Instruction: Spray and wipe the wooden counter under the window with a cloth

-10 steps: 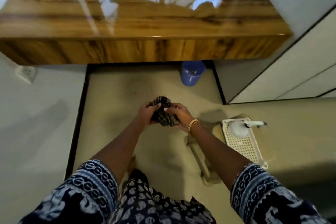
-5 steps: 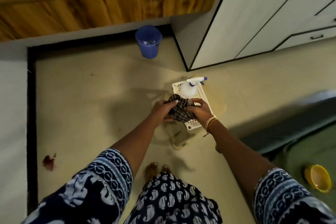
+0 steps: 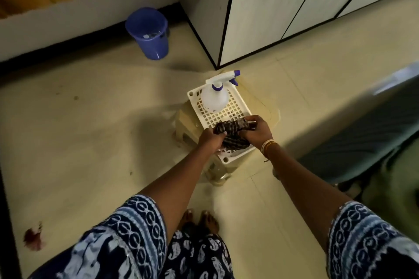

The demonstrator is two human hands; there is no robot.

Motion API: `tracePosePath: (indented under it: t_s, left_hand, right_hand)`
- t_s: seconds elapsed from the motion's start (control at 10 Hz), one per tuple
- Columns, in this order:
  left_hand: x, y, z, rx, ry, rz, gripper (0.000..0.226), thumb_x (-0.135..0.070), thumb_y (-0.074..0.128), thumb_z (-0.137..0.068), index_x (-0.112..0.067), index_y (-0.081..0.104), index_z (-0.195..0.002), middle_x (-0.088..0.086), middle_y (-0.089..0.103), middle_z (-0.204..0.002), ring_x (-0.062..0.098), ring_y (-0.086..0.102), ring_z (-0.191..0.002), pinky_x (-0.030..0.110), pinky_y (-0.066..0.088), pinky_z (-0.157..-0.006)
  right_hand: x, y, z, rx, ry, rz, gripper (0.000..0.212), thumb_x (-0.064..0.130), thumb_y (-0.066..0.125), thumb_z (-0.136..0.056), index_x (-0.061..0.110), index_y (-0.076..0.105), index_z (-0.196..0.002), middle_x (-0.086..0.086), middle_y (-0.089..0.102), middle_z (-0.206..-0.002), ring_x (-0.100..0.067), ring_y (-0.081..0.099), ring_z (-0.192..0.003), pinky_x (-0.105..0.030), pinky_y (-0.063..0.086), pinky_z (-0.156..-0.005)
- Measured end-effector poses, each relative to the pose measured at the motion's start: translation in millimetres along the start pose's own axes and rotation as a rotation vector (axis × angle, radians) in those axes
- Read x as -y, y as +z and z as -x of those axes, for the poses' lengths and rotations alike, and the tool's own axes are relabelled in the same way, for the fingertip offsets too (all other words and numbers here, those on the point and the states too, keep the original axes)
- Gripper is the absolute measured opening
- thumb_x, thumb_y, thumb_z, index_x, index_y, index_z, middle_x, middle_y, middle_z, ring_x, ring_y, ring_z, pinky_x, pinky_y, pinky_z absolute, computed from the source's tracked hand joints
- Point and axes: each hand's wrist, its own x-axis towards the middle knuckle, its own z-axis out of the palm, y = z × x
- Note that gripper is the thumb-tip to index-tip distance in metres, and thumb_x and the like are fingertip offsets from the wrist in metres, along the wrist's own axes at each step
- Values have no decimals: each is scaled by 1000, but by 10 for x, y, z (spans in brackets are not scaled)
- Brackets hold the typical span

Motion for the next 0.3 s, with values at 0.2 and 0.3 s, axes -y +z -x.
tracePosePath:
  t_s: [0.2, 0.3]
  left_hand:
    - [218, 24, -294, 21, 70, -152, 59, -19, 66, -88, -10, 41, -141, 13, 49, -140, 34, 52, -124, 49, 50, -97]
    - [175, -94, -121, -60, 136, -272, 54, -17, 64, -89, -9, 44, -138, 13, 54, -136, 32, 55, -120, 43, 49, -99]
  right_hand:
    - [-266, 46, -241, -33, -27, 2, 45, 2, 68, -79, 13, 57, -121, -3, 63, -107, -24, 62, -107, -33, 52, -92]
    - [-159, 32, -139, -33, -29, 92, 50, 4, 66, -82, 12, 53, -130, -6, 59, -127, -23, 55, -119, -28, 45, -97]
